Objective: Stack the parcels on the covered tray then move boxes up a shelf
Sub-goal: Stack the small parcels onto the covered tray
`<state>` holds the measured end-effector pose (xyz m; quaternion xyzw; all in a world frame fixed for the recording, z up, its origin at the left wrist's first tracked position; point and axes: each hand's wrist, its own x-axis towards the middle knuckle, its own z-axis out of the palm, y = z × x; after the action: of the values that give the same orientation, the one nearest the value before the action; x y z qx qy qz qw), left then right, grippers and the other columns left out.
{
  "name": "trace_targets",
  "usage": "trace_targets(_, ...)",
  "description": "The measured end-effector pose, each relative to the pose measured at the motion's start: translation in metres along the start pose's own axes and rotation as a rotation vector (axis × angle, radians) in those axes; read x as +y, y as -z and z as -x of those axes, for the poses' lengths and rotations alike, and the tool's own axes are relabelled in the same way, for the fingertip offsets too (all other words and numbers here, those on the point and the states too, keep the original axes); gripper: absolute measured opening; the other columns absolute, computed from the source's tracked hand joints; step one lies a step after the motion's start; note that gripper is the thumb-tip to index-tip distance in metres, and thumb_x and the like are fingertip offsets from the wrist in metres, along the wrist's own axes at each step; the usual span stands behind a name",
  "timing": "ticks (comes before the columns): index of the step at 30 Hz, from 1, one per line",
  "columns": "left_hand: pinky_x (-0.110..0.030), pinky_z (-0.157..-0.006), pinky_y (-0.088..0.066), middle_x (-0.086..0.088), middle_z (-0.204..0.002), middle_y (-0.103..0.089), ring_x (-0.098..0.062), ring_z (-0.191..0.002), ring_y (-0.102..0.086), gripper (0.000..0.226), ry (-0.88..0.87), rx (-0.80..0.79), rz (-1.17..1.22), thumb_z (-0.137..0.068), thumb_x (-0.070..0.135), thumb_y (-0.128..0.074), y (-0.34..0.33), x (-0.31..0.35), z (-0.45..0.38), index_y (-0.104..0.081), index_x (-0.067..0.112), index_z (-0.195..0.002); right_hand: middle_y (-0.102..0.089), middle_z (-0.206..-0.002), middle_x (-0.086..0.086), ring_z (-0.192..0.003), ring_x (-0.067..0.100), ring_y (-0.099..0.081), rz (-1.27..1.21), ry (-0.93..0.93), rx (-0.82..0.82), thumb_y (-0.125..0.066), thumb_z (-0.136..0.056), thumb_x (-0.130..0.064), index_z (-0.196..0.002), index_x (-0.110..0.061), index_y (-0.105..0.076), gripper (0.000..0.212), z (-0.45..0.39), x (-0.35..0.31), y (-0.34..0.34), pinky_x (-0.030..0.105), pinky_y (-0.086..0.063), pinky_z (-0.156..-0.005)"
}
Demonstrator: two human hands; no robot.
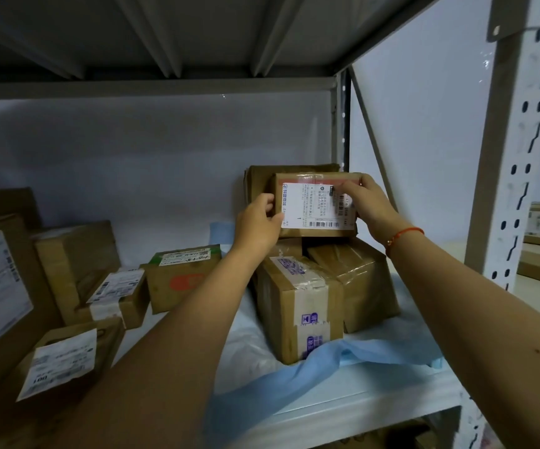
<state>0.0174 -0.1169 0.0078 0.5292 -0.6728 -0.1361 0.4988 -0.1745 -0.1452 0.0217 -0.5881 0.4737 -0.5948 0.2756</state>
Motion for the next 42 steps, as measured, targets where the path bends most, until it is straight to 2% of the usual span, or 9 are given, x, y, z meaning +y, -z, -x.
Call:
trace_targets(6,-0.032,-0.106,-0.041,-0.003,-0.151,-0.042,-0.02,-0.137,-0.042,0.053,0.035,-0.074,0.012,-0.098,0.017,-0.052,-0.001,0.0,0.007,-0.033,0.018,-0.148,-0.054,-0.116,-0.002,-0.103,0.02,-0.052,-0.001,-0.028,0.024,-0.052,-0.095,-0.031,-0.136,-0.019,-0.039,0.045,0.003,0.004,-0.007,0.033,-0.041,-0.083)
trace_targets(14,-0.035,-0.105,-0.043,-0.005,-0.151,-0.041,-0.022,-0.135,-0.045,0.057,0.065,-0.075,0.027,-0.097,0.022,-0.054,0.007,-0.002,0.014,-0.03,0.017,-0.149,-0.048,-0.122,-0.002,-0.107,0.02,-0.046,0.005,-0.027,0.127,-0.053,-0.092,-0.043,-0.15,-0.019,-0.019,0.071,0.006,-0.002,-0.006,0.037,-0.04,-0.087)
trace_targets(20,-0.033,-0.107,-0.04,-0.006,-0.15,-0.042,-0.022,-0.135,-0.044,0.055,0.065,-0.063,0.045,-0.098,0.022,-0.052,0.018,0.004,0.022,-0.031,0.016,-0.148,-0.043,-0.146,0.005,-0.13,0.027,-0.044,0.098,0.087,0.312,-0.056,-0.082,-0.053,-0.145,-0.022,-0.03,0.075,0.011,-0.019,-0.016,0.049,-0.041,-0.105)
trace_targets(27,-0.022,-0.09,-0.036,-0.007,-0.139,-0.053,-0.022,-0.125,-0.051,0.041,0.125,0.076,0.024,-0.101,0.024,-0.043,0.048,-0.007,0.026,-0.042,0.011,-0.14,-0.05,-0.132,0.004,-0.12,0.02,-0.046,0.344,0.356,0.502,-0.057,-0.085,-0.045,-0.131,-0.019,-0.047,0.054,0.026,-0.048,-0.047,0.032,-0.043,-0.096)
trace_targets(33,-0.04,-0.094,-0.05,-0.012,-0.121,-0.063,-0.031,-0.109,-0.061,0.031,0.228,0.221,-0.01,-0.096,0.024,-0.045,0.094,-0.038,0.028,-0.056,0.011,-0.121,-0.053,-0.122,0.009,-0.117,0.027,-0.045,0.482,0.43,0.41,-0.054,-0.085,-0.041,-0.114,-0.016,-0.06,0.039,0.04,-0.07,-0.099,0.037,-0.04,-0.094)
trace_targets(36,-0.046,-0.089,-0.053,-0.012,-0.107,-0.067,-0.034,-0.097,-0.066,0.012,0.261,0.271,-0.022,-0.091,0.02,-0.045,0.116,-0.056,0.029,-0.057,0.02,-0.09,-0.059,-0.116,0.012,-0.113,0.031,-0.047,0.608,0.427,0.303,-0.052,-0.087,-0.039,-0.107,-0.013,-0.064,0.035,0.044,-0.083,-0.129,0.036,-0.039,-0.09)
trace_targets(38,-0.047,-0.085,-0.056,-0.012,-0.102,-0.068,-0.036,-0.093,-0.065,0.019,0.288,0.308,-0.045,-0.086,0.013,-0.045,0.129,-0.069,0.032,-0.052,0.024,-0.072,-0.062,-0.114,0.016,-0.112,0.035,-0.048,0.698,0.396,0.165,-0.05,-0.088,-0.039,-0.108,-0.01,-0.064,0.038,0.047,-0.086,-0.151,0.036,-0.039,-0.088)
trace_targets(40,-0.046,-0.086,-0.056,-0.013,-0.106,-0.069,-0.036,-0.099,-0.064,0.023,0.318,0.33,-0.075,-0.084,0.004,-0.046,0.144,-0.079,0.037,-0.056,0.022,-0.074,-0.064,-0.111,0.016,-0.111,0.036,-0.05,0.761,0.356,0.037,-0.051,-0.088,-0.041,-0.107,-0.01,-0.065,0.039,0.052,-0.088,-0.175,0.036,-0.042,-0.084)
trace_targets(42,-0.043,-0.091,-0.054,-0.012,-0.113,-0.067,-0.035,-0.105,-0.063,0.027,0.344,0.348,-0.094,-0.085,0.0,-0.048,0.158,-0.086,0.043,-0.065,0.02,-0.088,-0.066,-0.096,0.015,-0.102,0.037,-0.057,0.801,0.328,-0.102,-0.052,-0.086,-0.04,-0.091,-0.01,-0.064,0.034,0.055,-0.088,-0.198,0.034,-0.044,-0.075)
